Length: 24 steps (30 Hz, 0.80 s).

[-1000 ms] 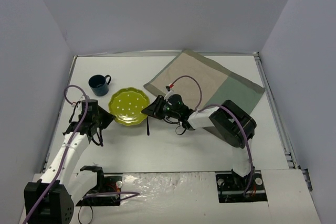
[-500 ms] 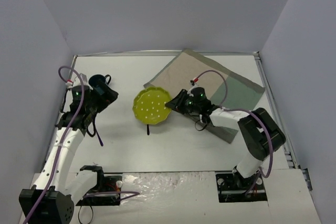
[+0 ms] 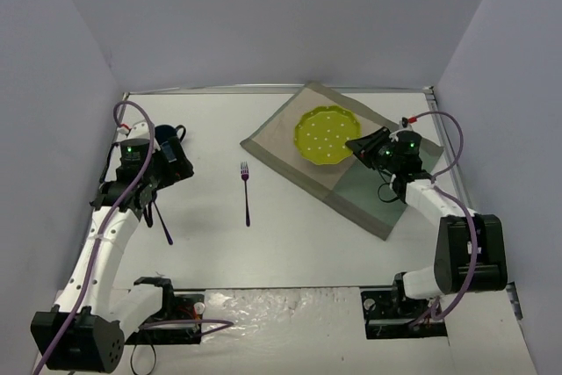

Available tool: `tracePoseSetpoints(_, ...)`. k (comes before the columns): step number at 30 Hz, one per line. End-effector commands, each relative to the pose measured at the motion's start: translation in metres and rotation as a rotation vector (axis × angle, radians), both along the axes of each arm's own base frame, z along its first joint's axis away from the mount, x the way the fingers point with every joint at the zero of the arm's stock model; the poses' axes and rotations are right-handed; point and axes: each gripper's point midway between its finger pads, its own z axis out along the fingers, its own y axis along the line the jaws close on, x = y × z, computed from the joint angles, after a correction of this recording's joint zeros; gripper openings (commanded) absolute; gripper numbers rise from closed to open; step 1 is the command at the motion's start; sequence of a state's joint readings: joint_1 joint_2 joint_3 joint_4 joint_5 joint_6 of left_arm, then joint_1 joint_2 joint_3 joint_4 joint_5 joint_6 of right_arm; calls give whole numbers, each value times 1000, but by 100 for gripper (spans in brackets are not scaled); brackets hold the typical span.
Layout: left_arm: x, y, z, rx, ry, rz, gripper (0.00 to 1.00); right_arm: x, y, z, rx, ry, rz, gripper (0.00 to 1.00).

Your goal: Set the dinner table for one person

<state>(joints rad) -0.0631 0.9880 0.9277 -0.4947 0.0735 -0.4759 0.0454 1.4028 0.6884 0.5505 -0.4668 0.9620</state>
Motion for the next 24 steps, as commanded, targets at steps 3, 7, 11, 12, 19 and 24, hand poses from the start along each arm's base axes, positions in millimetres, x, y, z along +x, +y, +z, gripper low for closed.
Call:
tracePoseSetpoints(3,-1,22,15,144,-41,13,97,28,-34,43,44,-213,-3,0)
tracePoseSetpoints(7,-2,22,7,137,-23,16,97,40,-43,27,55,-200,-7,0)
tracePoseSetpoints(11,-3,22,5,140,-17,11,97,48,-46,12,63,-181,-12,0)
tracePoseSetpoints(12,-4,22,5,140,-17,11,97,49,-45,12,65,-186,-10,0)
tracePoseSetpoints(19,-4,21,4,136,-17,6,97,57,-46,8,75,-186,-13,0)
tracePoseSetpoints(24,-4,20,3,132,-13,3,97,61,-44,0,103,-176,-7,0)
